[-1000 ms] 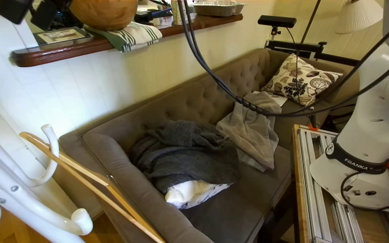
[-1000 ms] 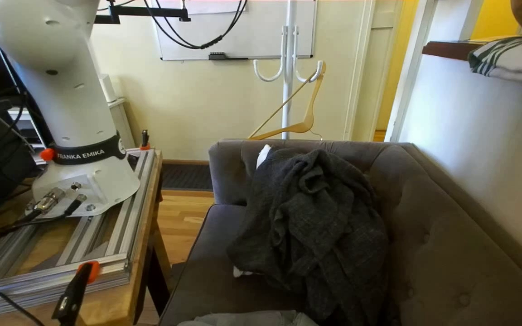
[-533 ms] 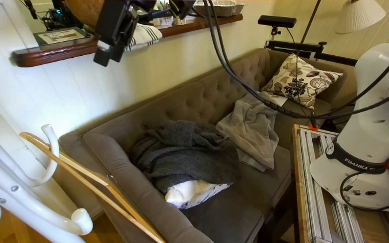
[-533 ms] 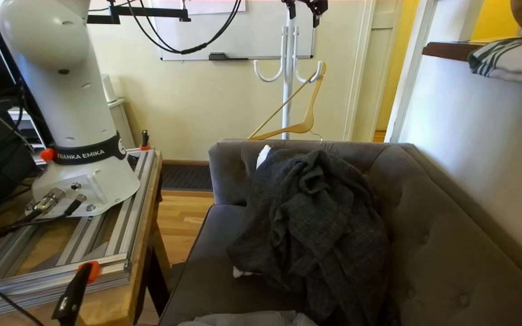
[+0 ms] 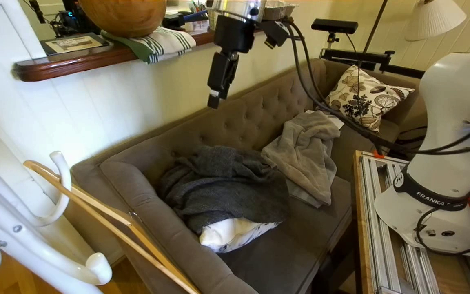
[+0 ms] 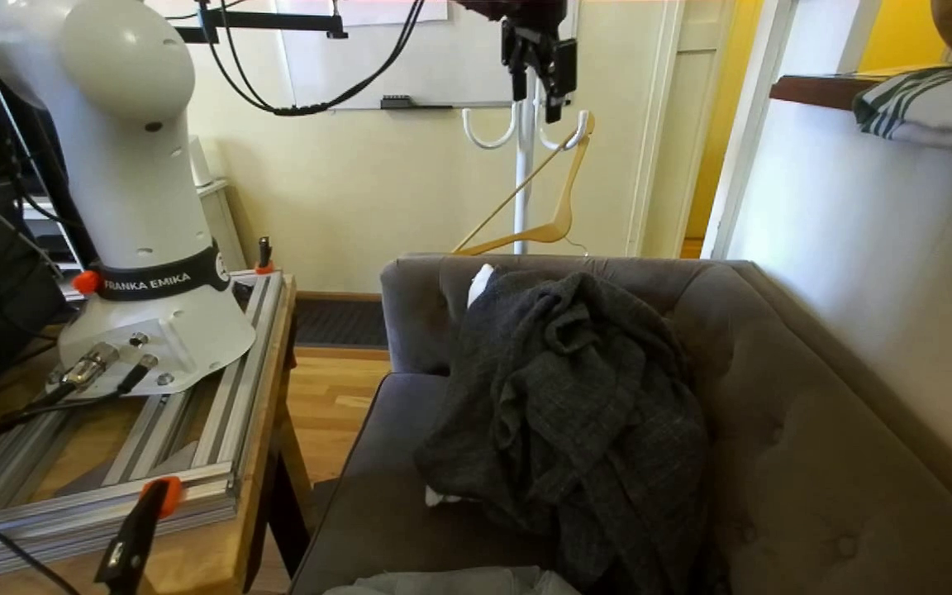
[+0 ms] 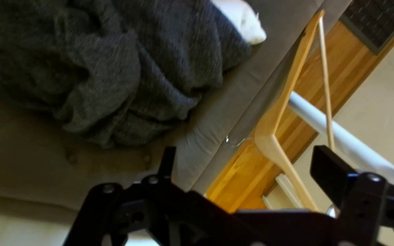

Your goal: Pick up the hang wire from the sofa and put it on the stand

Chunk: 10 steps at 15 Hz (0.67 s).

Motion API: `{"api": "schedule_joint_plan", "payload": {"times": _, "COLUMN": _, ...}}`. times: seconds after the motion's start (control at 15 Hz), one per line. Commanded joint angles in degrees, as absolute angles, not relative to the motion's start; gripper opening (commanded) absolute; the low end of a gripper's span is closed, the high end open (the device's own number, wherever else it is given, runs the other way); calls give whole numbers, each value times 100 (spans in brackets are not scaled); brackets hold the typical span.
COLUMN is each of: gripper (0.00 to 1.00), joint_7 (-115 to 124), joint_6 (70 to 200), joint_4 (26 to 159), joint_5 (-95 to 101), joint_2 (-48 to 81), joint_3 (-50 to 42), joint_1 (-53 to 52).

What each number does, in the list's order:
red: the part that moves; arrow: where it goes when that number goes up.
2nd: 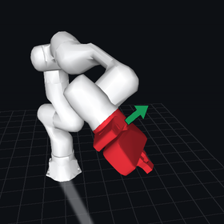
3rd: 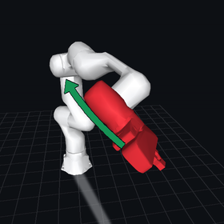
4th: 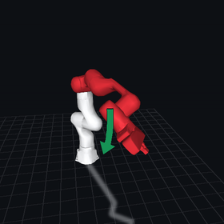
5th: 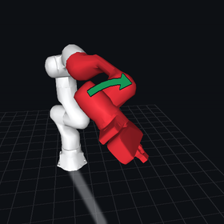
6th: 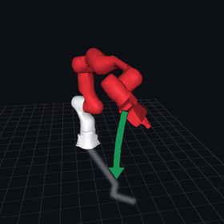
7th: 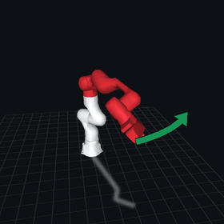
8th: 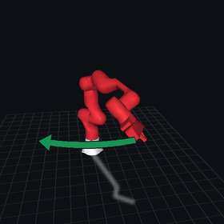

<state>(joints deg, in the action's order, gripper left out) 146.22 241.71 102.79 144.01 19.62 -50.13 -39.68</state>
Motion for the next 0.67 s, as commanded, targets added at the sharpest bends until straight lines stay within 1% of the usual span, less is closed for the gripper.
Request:
{"api": "schedule_joint_plan", "payload": {"times": 0.0, "gripper": 100, "joint_7": 14832, "joint_6": 24170, "joint_4": 11425, "joint_5": 14395, "joint_2": 1559, "joint_3": -4871, "joint_1": -4572}}
{"api": "schedule_joint_plan", "payload": {"times": 0.13, "gripper": 100, "joint_7": 15169, "joint_6": 24168, "joint_4": 11796, "joint_5": 14394, "joint_2": 1762, "joint_3": -5230, "joint_1": -5162}}
{"api": "schedule_joint_plan", "payload": {"times": 0.2, "gripper": 100, "joint_7": 14909, "joint_6": 24157, "joint_4": 11296, "joint_5": 14395, "joint_2": 1820, "joint_3": -4903, "joint_1": -4643}}
{"api": "schedule_joint_plan", "payload": {"times": 0.33, "gripper": 100, "joint_7": 15064, "joint_6": 24128, "joint_4": 11624, "joint_5": 14394, "joint_2": 1859, "joint_3": -5045, "joint_1": -5018}}
{"api": "schedule_joint_plan", "payload": {"times": 0.6, "gripper": 100, "joint_7": 15101, "joint_6": 24128, "joint_4": 11700, "joint_5": 14395, "joint_2": 1855, "joint_3": -5163, "joint_1": -5102}}
